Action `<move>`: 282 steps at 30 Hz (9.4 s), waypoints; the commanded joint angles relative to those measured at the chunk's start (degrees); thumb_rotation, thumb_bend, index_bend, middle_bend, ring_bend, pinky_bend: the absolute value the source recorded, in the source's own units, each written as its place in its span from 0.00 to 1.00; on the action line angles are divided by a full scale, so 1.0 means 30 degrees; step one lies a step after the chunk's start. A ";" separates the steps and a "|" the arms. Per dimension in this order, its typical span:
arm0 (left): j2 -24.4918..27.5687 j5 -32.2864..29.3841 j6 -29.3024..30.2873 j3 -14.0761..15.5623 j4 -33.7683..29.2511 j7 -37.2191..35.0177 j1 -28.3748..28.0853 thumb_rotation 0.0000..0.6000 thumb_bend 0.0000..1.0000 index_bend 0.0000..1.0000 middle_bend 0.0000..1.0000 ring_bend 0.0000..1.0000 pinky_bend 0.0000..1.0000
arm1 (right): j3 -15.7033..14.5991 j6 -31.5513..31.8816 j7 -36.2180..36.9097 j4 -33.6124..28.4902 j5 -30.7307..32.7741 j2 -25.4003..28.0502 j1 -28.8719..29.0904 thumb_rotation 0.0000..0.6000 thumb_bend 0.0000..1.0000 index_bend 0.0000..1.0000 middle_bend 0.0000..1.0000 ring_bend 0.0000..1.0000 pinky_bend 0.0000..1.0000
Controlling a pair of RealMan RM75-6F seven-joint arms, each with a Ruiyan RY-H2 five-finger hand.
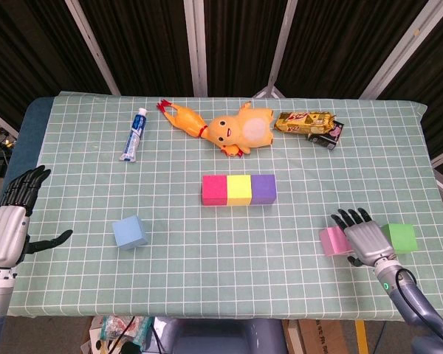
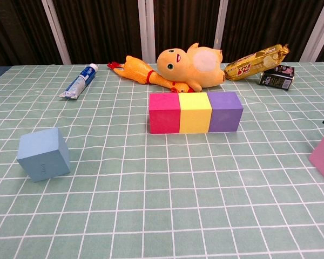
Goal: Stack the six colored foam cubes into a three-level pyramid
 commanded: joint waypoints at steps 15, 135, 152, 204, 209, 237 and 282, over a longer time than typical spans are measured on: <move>-0.0117 -0.0074 0.0014 -0.0048 0.0108 0.0047 -0.0015 1.00 0.11 0.00 0.02 0.00 0.02 | 0.1229 -0.0481 -0.0478 0.0760 0.0811 -0.1221 0.0022 1.00 0.27 0.00 0.00 0.00 0.00; 0.0489 -0.1725 -0.0736 -0.0636 0.0483 -0.1483 -0.0264 1.00 0.11 0.00 0.02 0.00 0.02 | 0.3263 -0.4615 -0.6737 0.2663 2.1339 -0.3377 1.6733 1.00 0.27 0.00 0.38 0.29 0.00; 0.0490 -0.1735 -0.0699 -0.0638 0.0516 -0.1484 -0.0268 1.00 0.11 0.00 0.02 0.00 0.02 | 0.2650 -0.4861 -0.6377 0.3044 2.1332 -0.3594 1.6913 1.00 0.27 0.00 0.38 0.29 0.00; 0.0507 -0.1636 -0.0652 -0.0583 0.0503 -0.1503 -0.0253 1.00 0.11 0.00 0.02 0.00 0.02 | 0.1609 -0.4995 -0.6317 0.3186 2.0401 -0.3740 1.7813 1.00 0.27 0.00 0.38 0.29 0.00; 0.0500 -0.1648 -0.0629 -0.0590 0.0497 -0.1485 -0.0248 1.00 0.11 0.00 0.02 0.00 0.02 | 0.1509 -0.5106 -0.6247 0.3239 2.0400 -0.3720 1.7861 1.00 0.27 0.00 0.38 0.29 0.00; 0.0515 -0.1698 -0.0660 -0.0605 0.0541 -0.1543 -0.0260 1.00 0.11 0.00 0.02 0.00 0.02 | 0.1147 -0.5171 -0.5842 0.3489 2.0414 -0.4020 1.8193 1.00 0.27 0.00 0.38 0.29 0.00; 0.0600 -0.1415 -0.0651 -0.0417 0.0441 -0.1537 -0.0167 1.00 0.11 0.00 0.02 0.00 0.02 | 0.0120 -0.0964 -0.5100 -0.1604 1.7922 -0.0157 1.5979 1.00 0.27 0.00 0.00 0.02 0.00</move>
